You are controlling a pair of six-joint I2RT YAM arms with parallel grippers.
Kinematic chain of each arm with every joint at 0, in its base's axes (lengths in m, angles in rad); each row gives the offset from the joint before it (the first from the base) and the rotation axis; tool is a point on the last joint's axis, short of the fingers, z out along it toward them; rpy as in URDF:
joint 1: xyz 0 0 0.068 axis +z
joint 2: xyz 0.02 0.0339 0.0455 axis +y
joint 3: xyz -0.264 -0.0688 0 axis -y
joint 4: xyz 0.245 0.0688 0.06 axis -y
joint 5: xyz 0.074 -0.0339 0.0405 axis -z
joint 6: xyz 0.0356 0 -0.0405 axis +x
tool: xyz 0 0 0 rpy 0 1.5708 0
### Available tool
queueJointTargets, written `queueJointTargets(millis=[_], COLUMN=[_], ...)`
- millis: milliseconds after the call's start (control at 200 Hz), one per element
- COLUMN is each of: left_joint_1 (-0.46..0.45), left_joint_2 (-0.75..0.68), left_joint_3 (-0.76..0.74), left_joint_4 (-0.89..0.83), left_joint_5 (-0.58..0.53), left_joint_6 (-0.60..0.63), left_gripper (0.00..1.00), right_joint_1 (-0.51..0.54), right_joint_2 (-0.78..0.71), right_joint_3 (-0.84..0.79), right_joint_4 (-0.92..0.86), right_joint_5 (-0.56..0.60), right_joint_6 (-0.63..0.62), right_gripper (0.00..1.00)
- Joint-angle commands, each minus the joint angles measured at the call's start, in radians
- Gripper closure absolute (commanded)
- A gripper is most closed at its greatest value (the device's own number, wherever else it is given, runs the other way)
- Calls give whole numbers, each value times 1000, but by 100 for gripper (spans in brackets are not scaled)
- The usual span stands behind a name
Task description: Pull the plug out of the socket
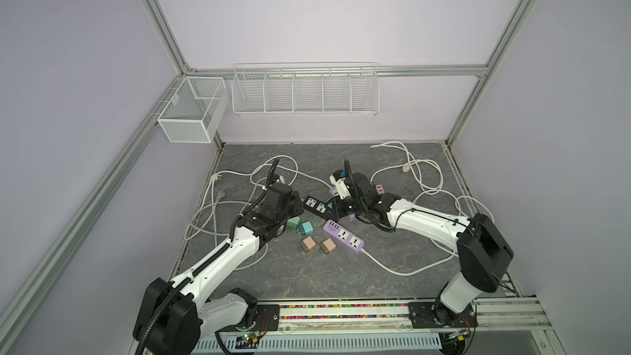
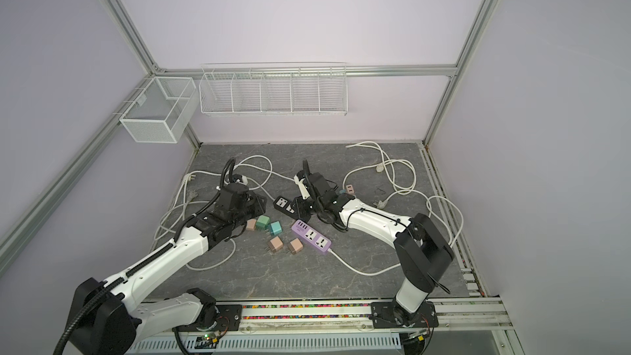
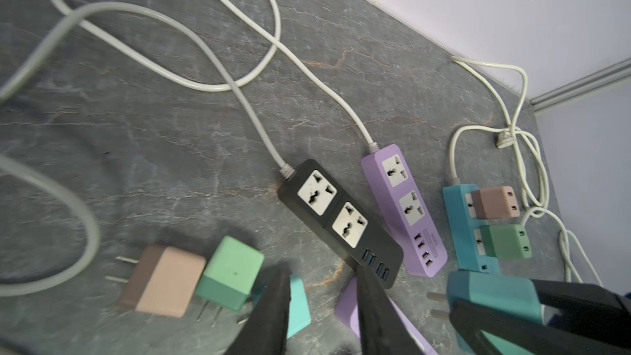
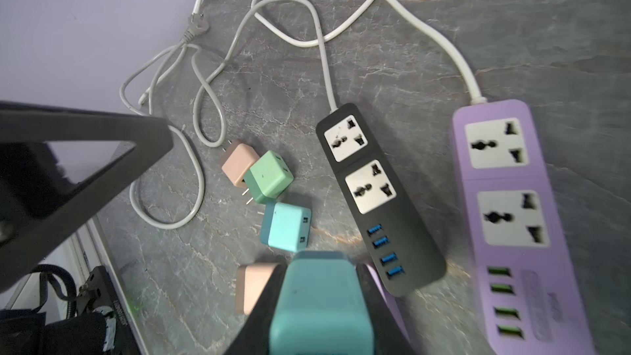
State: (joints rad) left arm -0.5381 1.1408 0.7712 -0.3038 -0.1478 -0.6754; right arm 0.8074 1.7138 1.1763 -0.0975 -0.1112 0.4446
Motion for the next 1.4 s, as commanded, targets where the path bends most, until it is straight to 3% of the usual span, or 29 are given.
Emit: queueJointTargets(millis=[0, 280, 655, 1395], left_joint_1=[29, 78, 119, 119], left_joint_2=[-54, -141, -173, -147], left_joint_3=[-15, -70, -110, -109], left_joint_4=[-90, -133, -145, -118], left_joint_5=[-81, -121, -124, -86], left_joint_6=[5, 2, -10, -36], left_gripper=[65, 63, 61, 60], right_joint_1=[23, 58, 82, 109], right_joint_2=[91, 373, 583, 674], right_joint_3=[94, 293, 481, 575], right_joint_4=[116, 236, 230, 73], right_joint_5=[-26, -52, -40, 27], right_joint_6=[80, 159, 174, 75], right_gripper=[84, 85, 84, 69])
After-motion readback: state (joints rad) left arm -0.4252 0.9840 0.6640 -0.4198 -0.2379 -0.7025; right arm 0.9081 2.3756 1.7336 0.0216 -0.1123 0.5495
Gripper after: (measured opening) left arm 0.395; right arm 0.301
